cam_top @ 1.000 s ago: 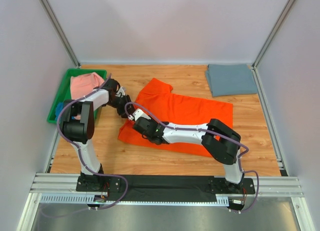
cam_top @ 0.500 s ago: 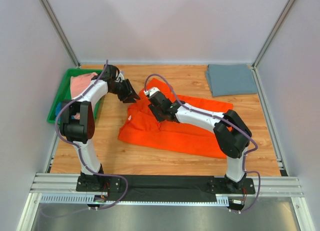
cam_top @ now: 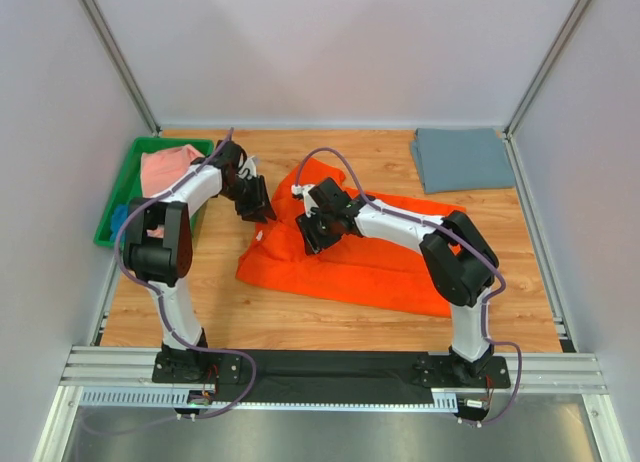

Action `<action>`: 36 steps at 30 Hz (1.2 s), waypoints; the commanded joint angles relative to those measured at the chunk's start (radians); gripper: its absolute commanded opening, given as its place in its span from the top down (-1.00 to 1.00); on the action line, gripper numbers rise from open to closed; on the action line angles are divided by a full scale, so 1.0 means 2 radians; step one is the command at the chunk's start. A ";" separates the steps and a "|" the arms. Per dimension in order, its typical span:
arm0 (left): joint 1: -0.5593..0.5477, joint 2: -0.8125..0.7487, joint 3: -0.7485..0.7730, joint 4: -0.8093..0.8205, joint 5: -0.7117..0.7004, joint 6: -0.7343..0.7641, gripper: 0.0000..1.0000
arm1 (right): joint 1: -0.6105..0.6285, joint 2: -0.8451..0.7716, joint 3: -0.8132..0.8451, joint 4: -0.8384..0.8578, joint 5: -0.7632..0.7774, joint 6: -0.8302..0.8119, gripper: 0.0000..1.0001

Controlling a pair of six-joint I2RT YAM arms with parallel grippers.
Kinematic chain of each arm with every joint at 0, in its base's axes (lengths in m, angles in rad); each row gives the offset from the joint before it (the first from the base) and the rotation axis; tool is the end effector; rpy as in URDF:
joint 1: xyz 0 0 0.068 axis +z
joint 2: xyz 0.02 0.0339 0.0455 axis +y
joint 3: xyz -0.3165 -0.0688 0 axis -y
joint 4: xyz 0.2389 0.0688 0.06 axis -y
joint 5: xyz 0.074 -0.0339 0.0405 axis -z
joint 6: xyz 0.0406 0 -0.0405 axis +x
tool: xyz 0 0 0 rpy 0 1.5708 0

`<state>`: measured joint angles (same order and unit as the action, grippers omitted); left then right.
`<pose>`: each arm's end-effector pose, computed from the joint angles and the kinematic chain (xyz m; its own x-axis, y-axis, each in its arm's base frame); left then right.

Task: Fold and stack the t-shirts
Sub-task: Fold the tshirt

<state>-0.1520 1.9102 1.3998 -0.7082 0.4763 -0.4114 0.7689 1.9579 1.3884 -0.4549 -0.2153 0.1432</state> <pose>0.3937 -0.0791 0.2443 -0.9667 -0.2114 -0.1441 -0.1044 0.8400 -0.5324 0.3045 0.3067 0.2312 -0.7161 -0.4988 -0.4882 -0.6637 0.7033 0.2548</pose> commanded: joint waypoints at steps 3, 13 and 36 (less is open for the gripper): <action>-0.004 0.025 0.006 0.007 0.003 0.061 0.17 | -0.004 0.001 -0.002 0.010 -0.020 0.002 0.14; -0.013 0.056 0.007 0.034 0.018 0.086 0.17 | -0.020 -0.019 -0.017 0.003 -0.010 -0.011 0.13; -0.018 0.060 0.015 0.076 0.076 0.075 0.56 | -0.036 0.000 0.008 -0.008 0.022 0.021 0.15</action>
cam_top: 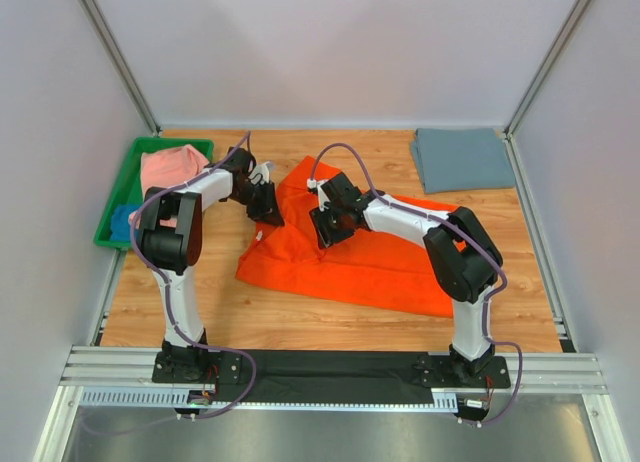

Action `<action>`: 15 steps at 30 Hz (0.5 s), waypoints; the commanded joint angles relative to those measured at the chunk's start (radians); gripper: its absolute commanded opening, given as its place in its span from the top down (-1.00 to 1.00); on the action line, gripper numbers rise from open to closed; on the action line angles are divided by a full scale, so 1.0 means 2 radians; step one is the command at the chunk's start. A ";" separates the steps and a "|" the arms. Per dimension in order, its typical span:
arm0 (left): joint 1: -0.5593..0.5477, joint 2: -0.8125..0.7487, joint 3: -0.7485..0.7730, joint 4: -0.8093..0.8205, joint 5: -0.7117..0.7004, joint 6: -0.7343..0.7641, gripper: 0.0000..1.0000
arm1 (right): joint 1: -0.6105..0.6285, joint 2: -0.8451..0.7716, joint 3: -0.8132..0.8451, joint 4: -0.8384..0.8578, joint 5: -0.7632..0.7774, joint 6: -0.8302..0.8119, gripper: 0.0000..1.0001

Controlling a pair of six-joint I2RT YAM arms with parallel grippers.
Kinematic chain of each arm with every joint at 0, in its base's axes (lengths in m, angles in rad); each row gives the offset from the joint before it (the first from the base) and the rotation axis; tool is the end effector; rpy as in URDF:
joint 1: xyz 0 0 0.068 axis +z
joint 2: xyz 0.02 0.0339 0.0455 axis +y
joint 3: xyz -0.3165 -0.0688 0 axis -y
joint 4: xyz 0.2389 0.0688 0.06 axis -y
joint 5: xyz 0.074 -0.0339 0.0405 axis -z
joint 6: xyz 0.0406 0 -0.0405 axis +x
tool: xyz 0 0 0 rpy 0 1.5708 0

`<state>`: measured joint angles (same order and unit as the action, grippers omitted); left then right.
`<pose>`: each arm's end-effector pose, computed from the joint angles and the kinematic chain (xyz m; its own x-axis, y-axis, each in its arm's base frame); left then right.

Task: Fold and stack the t-shirts
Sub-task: Fold the tshirt

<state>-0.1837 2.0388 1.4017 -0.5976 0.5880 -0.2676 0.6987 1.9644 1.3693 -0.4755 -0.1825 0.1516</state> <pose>0.4148 -0.1000 0.2003 -0.9829 -0.0412 -0.1796 0.0746 0.8023 -0.5922 0.3226 0.2806 0.2216 -0.7698 -0.4527 -0.4500 -0.5897 0.7742 0.2299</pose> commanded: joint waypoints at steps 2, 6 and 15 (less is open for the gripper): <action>-0.003 -0.005 0.013 0.023 0.020 0.000 0.62 | -0.001 0.003 0.016 0.002 -0.001 0.025 0.17; -0.004 -0.005 0.011 0.024 0.021 -0.003 0.87 | -0.002 0.009 0.001 0.015 -0.018 0.044 0.20; -0.009 -0.010 0.005 0.028 0.013 -0.012 1.00 | -0.001 0.020 -0.013 0.043 -0.036 0.073 0.28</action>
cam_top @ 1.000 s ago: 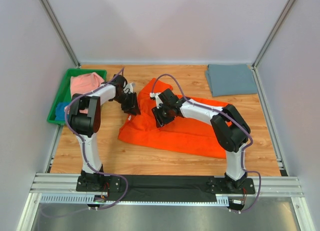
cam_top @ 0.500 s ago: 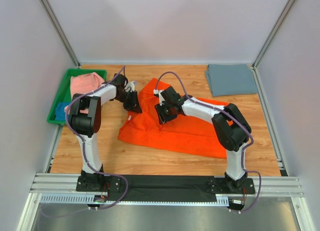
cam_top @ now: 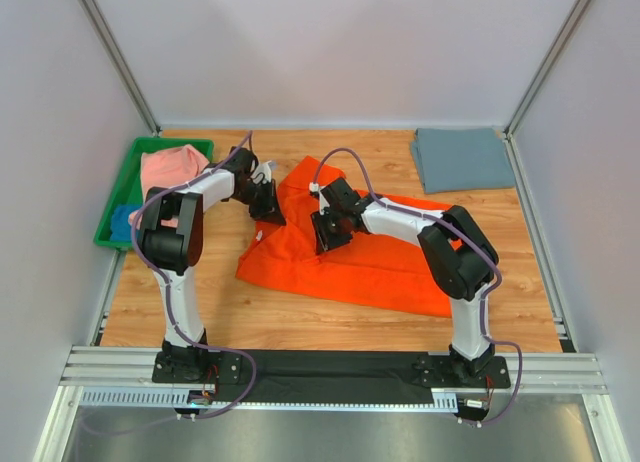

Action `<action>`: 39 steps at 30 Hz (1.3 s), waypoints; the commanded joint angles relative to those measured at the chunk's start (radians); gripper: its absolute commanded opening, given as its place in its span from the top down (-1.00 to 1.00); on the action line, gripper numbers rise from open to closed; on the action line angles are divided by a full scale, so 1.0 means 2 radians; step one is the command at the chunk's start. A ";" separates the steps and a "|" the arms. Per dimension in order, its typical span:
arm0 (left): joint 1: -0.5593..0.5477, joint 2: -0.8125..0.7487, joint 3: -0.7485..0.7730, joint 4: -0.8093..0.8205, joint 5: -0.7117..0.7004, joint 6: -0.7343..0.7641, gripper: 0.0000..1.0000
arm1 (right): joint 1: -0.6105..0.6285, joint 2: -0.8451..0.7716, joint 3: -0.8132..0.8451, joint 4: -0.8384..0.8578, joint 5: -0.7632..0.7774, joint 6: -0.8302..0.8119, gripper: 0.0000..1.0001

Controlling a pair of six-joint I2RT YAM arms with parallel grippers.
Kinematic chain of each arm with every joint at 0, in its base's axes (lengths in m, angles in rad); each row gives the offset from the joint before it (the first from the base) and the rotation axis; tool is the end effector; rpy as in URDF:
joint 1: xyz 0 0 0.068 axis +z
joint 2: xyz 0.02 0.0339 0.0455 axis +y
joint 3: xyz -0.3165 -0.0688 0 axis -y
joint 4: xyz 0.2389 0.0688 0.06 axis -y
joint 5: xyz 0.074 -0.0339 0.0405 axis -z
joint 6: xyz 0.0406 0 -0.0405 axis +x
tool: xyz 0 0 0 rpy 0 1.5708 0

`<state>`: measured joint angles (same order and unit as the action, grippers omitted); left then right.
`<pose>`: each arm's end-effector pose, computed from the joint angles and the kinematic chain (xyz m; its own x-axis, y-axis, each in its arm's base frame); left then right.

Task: Fold and stack the t-shirts
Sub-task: Fold the tshirt

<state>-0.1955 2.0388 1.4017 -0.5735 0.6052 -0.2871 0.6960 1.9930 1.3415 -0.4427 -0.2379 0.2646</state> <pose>0.4157 -0.1059 0.2016 -0.9814 -0.0431 -0.1873 0.0819 0.7878 -0.6104 0.3224 0.2818 0.2042 -0.8428 -0.3730 -0.3880 -0.5032 0.8019 0.3221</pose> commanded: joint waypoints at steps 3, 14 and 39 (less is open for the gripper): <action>-0.005 -0.014 0.008 0.013 -0.005 -0.004 1.00 | 0.000 0.001 0.002 0.027 0.003 0.017 0.68; -0.020 -0.062 0.024 0.028 -0.047 -0.034 1.00 | 0.000 -0.062 -0.016 0.021 0.059 0.010 0.99; -0.031 0.014 0.097 -0.015 -0.091 -0.024 1.00 | -0.004 -0.076 -0.019 0.030 0.214 -0.003 0.99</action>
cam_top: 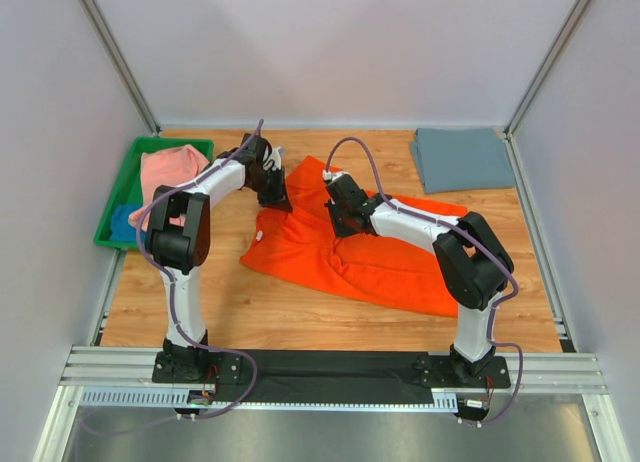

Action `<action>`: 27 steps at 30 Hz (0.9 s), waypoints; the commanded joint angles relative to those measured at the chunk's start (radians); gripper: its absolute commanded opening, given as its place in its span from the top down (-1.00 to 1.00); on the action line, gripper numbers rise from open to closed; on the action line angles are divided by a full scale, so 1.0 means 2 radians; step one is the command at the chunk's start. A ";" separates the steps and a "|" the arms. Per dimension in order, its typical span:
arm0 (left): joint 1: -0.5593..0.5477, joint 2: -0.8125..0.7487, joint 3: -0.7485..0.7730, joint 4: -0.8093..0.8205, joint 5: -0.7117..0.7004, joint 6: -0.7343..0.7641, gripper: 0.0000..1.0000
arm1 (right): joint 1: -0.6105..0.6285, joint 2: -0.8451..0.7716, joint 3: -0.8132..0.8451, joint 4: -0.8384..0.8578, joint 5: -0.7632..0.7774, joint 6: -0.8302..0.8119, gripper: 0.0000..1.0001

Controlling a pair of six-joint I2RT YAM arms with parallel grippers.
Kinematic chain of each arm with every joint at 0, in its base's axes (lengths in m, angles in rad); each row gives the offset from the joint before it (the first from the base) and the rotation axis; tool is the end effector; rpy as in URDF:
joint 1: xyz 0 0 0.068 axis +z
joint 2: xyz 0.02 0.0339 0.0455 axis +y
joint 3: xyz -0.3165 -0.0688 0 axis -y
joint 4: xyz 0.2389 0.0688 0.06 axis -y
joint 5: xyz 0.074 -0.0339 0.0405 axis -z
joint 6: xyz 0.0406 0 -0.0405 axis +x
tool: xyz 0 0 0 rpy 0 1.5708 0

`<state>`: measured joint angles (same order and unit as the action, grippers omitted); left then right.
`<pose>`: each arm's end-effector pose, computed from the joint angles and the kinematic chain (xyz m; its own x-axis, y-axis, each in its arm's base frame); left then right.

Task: Fold and stack the t-shirts
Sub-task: Fold the tshirt

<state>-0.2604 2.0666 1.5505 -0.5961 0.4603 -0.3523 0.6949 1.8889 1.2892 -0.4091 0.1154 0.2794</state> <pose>0.4368 -0.1350 0.2272 -0.9584 -0.0646 -0.2781 0.0959 0.8447 -0.5266 0.3187 0.2596 0.2321 -0.7872 -0.2996 -0.5391 -0.3868 0.9206 0.0533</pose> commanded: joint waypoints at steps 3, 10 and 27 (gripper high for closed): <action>0.001 0.001 0.025 -0.009 -0.034 0.007 1.00 | -0.005 -0.019 0.015 0.015 0.033 -0.017 0.99; 0.001 0.000 0.047 -0.035 -0.069 0.006 1.00 | -0.005 -0.007 0.030 0.024 0.011 -0.048 0.85; -0.019 -0.203 -0.132 -0.082 -0.105 -0.049 0.36 | -0.036 -0.182 -0.052 -0.279 0.028 0.141 0.42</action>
<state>-0.2787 1.7012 1.3827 -0.8154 0.1841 -0.4206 0.6502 1.5692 1.3163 -0.8356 0.1486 0.4370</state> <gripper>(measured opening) 0.317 0.293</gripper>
